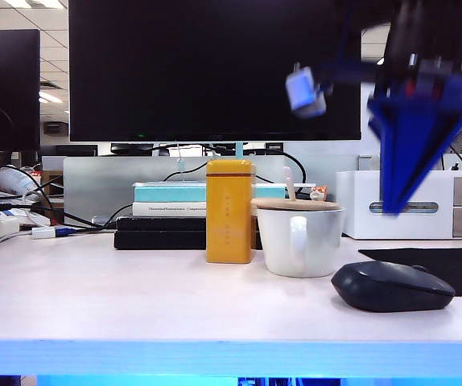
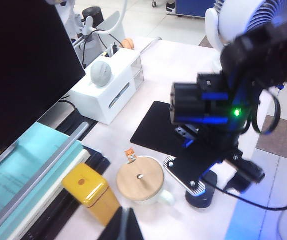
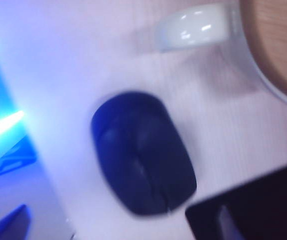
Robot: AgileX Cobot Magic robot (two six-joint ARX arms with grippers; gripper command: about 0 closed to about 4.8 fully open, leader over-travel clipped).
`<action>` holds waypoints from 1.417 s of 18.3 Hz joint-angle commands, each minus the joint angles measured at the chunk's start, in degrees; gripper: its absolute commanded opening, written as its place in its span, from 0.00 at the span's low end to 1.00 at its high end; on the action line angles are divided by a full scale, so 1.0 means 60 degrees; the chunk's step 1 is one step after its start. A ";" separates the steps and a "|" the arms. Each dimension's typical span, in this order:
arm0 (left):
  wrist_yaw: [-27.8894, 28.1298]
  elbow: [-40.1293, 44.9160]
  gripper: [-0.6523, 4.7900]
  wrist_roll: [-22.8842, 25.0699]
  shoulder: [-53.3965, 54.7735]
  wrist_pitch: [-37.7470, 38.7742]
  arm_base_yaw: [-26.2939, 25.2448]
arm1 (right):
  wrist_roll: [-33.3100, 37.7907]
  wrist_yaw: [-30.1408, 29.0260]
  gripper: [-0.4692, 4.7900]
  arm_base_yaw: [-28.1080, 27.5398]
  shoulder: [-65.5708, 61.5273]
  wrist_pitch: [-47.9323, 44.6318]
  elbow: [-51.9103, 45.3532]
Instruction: Place the black mouse on the black mouse pad.
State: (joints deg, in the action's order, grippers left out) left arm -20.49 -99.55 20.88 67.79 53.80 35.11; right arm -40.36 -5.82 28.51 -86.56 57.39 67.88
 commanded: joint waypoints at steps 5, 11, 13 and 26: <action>0.0051 -0.0018 0.11 -0.0051 -0.0029 -0.0124 -0.0011 | -0.0397 -0.0084 1.00 0.0000 -0.0517 -0.0874 -0.0335; 0.0095 -0.0018 0.11 -0.0047 -0.0029 -0.0124 -0.0015 | -0.0871 -0.0051 1.00 -0.0186 -0.0958 -0.0903 -0.0339; 0.0306 -0.0018 0.11 -0.0015 -0.0029 -0.0127 -0.0015 | -0.1122 -0.0047 1.00 -0.0244 -0.1024 -0.1038 -0.0342; 0.0306 -0.0022 0.11 -0.0015 -0.0029 -0.0127 -0.0015 | -0.1348 0.0142 1.00 -0.0259 -0.1934 -0.1282 -0.0357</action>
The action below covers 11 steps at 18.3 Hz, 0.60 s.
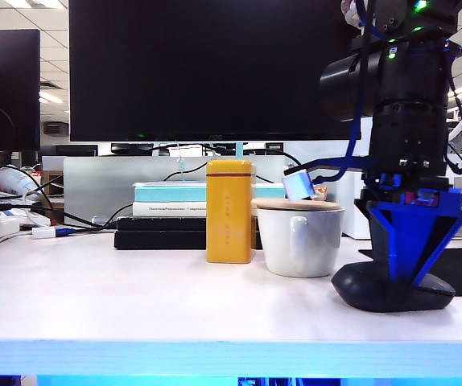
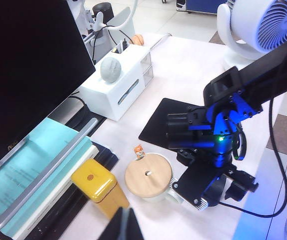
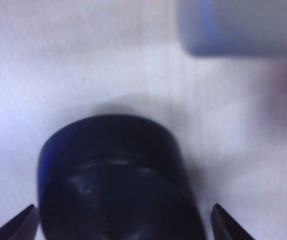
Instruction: Place the black mouse on the black mouse pad.
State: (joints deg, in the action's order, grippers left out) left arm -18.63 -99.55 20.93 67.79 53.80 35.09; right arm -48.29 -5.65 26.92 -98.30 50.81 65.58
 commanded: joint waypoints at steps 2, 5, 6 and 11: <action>-0.0004 -0.0022 0.11 -0.0018 -0.0029 -0.0131 -0.0011 | 0.0015 0.0295 1.00 0.0007 0.0022 -0.0211 0.0025; -0.0004 -0.0022 0.11 -0.0018 -0.0029 -0.0131 -0.0011 | 0.0015 0.0346 0.91 0.0007 0.0022 -0.0211 0.0025; 0.0000 -0.0022 0.11 -0.0018 -0.0029 -0.0131 -0.0011 | 0.0015 0.0350 0.92 0.0007 0.0025 -0.0175 0.0025; -0.0004 -0.0022 0.11 -0.0022 -0.0029 -0.0127 -0.0011 | 0.0011 0.0342 0.72 0.0007 0.0022 -0.0160 0.0025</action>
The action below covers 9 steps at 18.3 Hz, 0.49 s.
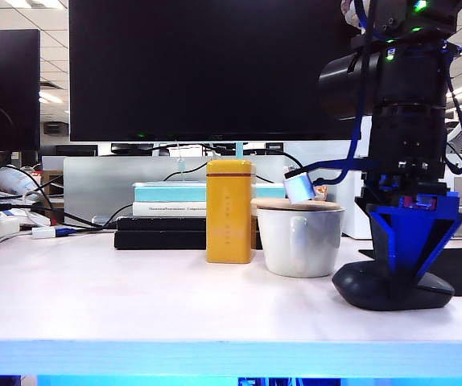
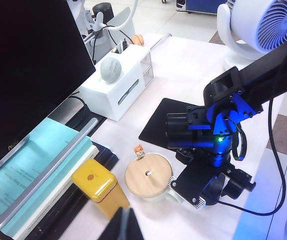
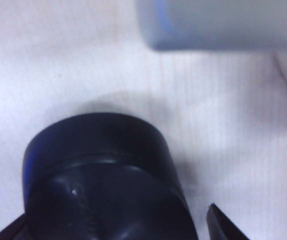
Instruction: Place the black mouse on the black mouse pad.
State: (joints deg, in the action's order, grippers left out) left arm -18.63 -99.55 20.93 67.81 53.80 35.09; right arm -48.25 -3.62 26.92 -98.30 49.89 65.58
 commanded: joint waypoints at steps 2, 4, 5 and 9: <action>0.0000 -0.0022 0.11 -0.0022 -0.0033 -0.0131 -0.0011 | 0.0011 0.0000 0.67 0.0007 0.0025 -0.0011 0.0029; 0.0000 -0.0022 0.11 -0.0022 -0.0033 -0.0127 -0.0011 | 0.0124 -0.0015 0.69 0.0007 0.0029 -0.0025 0.0033; 0.0000 -0.0022 0.11 -0.0022 -0.0033 -0.0127 -0.0011 | 0.0175 0.0000 0.69 0.0007 0.0029 -0.0029 0.0033; 0.0000 -0.0022 0.11 -0.0029 -0.0033 -0.0127 -0.0011 | 0.1195 0.0543 0.67 0.0007 0.0200 -0.0182 0.0131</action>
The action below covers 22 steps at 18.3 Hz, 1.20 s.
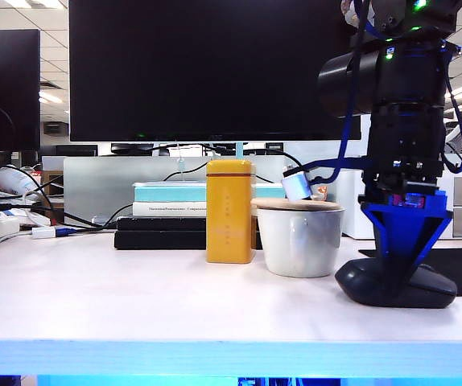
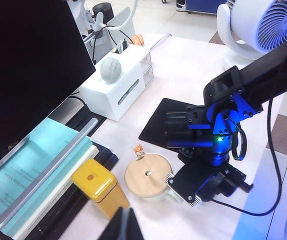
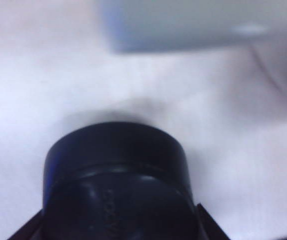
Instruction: Place the black mouse on the black mouse pad.
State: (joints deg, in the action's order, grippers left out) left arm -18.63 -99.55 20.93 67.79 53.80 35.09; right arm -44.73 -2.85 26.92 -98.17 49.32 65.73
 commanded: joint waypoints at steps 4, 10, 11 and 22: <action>0.0000 -0.0022 0.11 -0.0062 -0.0029 -0.0127 -0.0011 | 0.1275 0.0747 0.67 0.0004 0.0306 0.0211 0.0605; 0.0004 -0.0022 0.11 -0.0208 -0.0025 -0.0135 -0.0011 | 0.2277 0.0641 0.67 -0.1453 0.0463 0.1483 0.2492; 0.0004 -0.0022 0.11 -0.0240 -0.0025 -0.0178 -0.0007 | 0.2401 0.0597 0.67 -0.1894 0.0463 0.1614 0.2790; 0.0000 -0.0022 0.11 -0.0248 -0.0025 -0.0397 -0.0007 | 0.3457 0.0703 0.67 -0.3789 -0.0514 0.0514 0.2878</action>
State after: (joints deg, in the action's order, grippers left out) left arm -18.61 -99.55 19.64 67.81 52.49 35.07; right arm -24.40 1.52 4.19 -100.31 52.71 82.74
